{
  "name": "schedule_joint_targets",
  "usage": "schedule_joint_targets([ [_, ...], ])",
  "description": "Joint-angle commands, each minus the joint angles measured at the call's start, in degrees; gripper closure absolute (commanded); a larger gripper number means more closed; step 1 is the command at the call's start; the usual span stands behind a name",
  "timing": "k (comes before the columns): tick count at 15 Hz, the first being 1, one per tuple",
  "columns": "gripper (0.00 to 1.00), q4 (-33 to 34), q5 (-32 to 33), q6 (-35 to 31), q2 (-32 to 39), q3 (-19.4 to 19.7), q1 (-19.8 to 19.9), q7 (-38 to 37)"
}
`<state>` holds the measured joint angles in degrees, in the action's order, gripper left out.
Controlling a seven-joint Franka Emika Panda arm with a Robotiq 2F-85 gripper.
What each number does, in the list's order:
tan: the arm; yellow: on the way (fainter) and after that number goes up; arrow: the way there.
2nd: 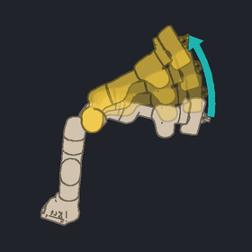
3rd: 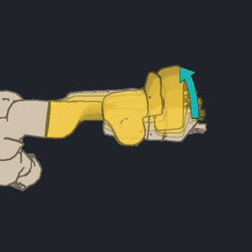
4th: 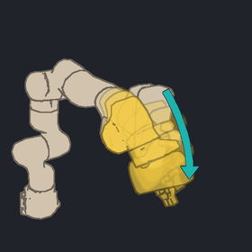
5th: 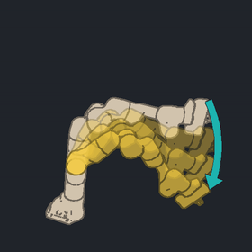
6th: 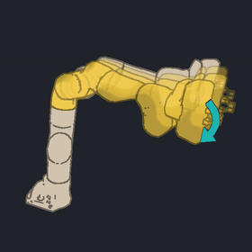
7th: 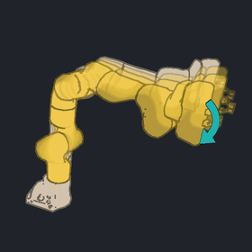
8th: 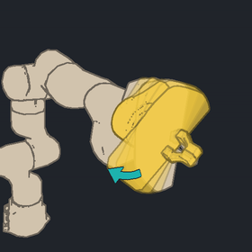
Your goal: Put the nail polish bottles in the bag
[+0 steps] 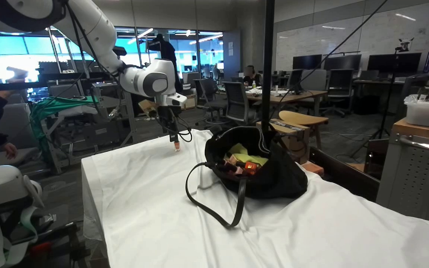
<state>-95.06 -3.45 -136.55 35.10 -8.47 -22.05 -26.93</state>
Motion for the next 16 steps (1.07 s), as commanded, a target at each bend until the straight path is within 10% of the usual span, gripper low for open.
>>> schedule_joint_targets([
  [1,0.00,5.1,1.3,1.8,3.4,2.5,-2.3,-3.9],
  [16,0.00,12.1,3.7,6.0,8.7,5.6,-4.6,-10.1],
])
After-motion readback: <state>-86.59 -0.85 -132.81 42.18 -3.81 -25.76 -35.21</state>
